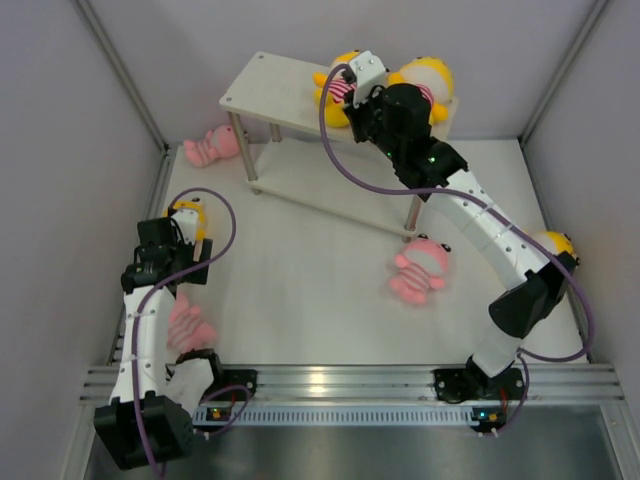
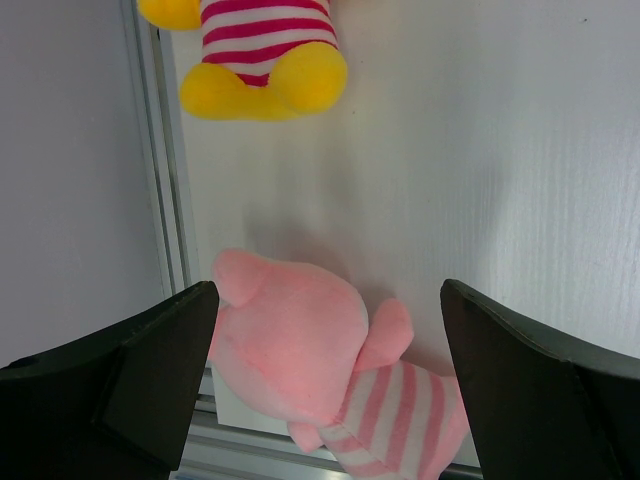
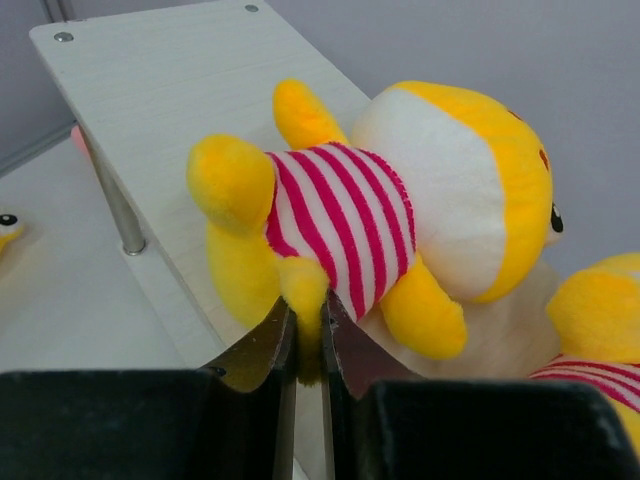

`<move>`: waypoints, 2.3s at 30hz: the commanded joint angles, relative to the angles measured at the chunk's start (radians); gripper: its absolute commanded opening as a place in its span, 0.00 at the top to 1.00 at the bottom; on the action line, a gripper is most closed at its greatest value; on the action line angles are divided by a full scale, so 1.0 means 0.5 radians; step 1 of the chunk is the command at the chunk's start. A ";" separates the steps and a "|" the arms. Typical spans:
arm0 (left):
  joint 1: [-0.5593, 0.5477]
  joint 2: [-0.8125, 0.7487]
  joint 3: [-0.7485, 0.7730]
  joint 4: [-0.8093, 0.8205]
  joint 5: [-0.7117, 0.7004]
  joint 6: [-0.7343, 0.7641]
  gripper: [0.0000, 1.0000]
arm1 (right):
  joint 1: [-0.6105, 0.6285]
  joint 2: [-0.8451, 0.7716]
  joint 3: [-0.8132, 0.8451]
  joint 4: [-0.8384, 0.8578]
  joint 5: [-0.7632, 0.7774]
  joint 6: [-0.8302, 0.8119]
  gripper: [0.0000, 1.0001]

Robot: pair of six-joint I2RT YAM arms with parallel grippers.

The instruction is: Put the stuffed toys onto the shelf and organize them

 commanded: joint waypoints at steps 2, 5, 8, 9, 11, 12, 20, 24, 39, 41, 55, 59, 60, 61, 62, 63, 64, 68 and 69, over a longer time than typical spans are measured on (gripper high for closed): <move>0.009 -0.027 0.026 -0.004 -0.001 0.022 0.01 | -0.049 -0.124 0.029 0.033 -0.062 -0.093 0.94; 0.005 -0.027 0.032 -0.004 -0.001 0.022 0.01 | -0.085 -0.115 0.066 -0.010 -0.066 -0.078 0.96; 0.005 -0.030 0.032 -0.004 -0.004 0.016 0.01 | -0.095 -0.124 0.056 -0.019 -0.044 -0.068 0.99; 0.005 -0.034 0.029 -0.004 -0.007 0.016 0.01 | -0.098 -0.127 0.053 -0.019 -0.035 -0.059 1.00; 0.005 -0.027 0.026 -0.004 -0.007 0.019 0.01 | -0.110 -0.133 0.050 -0.019 -0.020 -0.038 1.00; 0.009 -0.033 0.026 -0.004 -0.007 0.019 0.01 | -0.119 -0.137 0.050 -0.019 -0.020 -0.013 1.00; 0.009 -0.034 0.026 -0.001 -0.004 0.022 0.01 | -0.131 -0.164 0.044 -0.016 -0.154 -0.004 0.80; 0.006 -0.027 0.023 -0.004 -0.001 0.025 0.01 | -0.131 -0.241 0.029 -0.019 -0.164 0.005 0.64; 0.009 -0.021 0.032 -0.001 0.023 0.026 0.01 | -0.208 -0.738 0.010 -0.230 0.173 0.182 0.24; 0.006 -0.021 0.032 -0.001 0.042 0.038 0.01 | -0.324 -0.790 -0.087 -0.381 0.516 0.421 0.22; -0.028 0.074 0.167 -0.004 0.112 0.065 0.01 | -2.444 -1.119 -2.045 0.211 0.198 1.591 0.20; -0.028 0.083 0.207 -0.047 0.128 0.065 0.01 | -2.503 -0.858 -1.993 0.205 0.459 1.634 0.19; -0.028 0.083 0.216 -0.060 0.213 0.071 0.01 | -2.509 -0.812 -1.984 0.223 0.465 1.637 0.19; -0.028 0.083 0.222 -0.093 0.241 0.081 0.01 | -2.512 -0.742 -1.972 0.241 0.450 1.634 0.19; -0.028 0.074 0.225 -0.106 0.266 0.087 0.01 | -2.512 -0.708 -1.968 0.257 0.435 1.628 0.19; -0.028 0.071 0.229 -0.121 0.342 0.108 0.01 | -2.512 -0.671 -1.962 0.266 0.413 1.628 0.19; -0.028 0.062 0.232 -0.151 0.379 0.117 0.01 | -2.512 -0.588 -1.953 0.278 0.410 1.637 0.19; -0.034 0.092 0.262 -0.249 0.584 0.160 0.01 | -2.512 -0.392 -1.938 0.312 0.327 1.619 0.24; -0.044 0.104 0.290 -0.265 0.658 0.182 0.01 | -2.509 -0.340 -1.944 0.327 0.276 1.613 0.28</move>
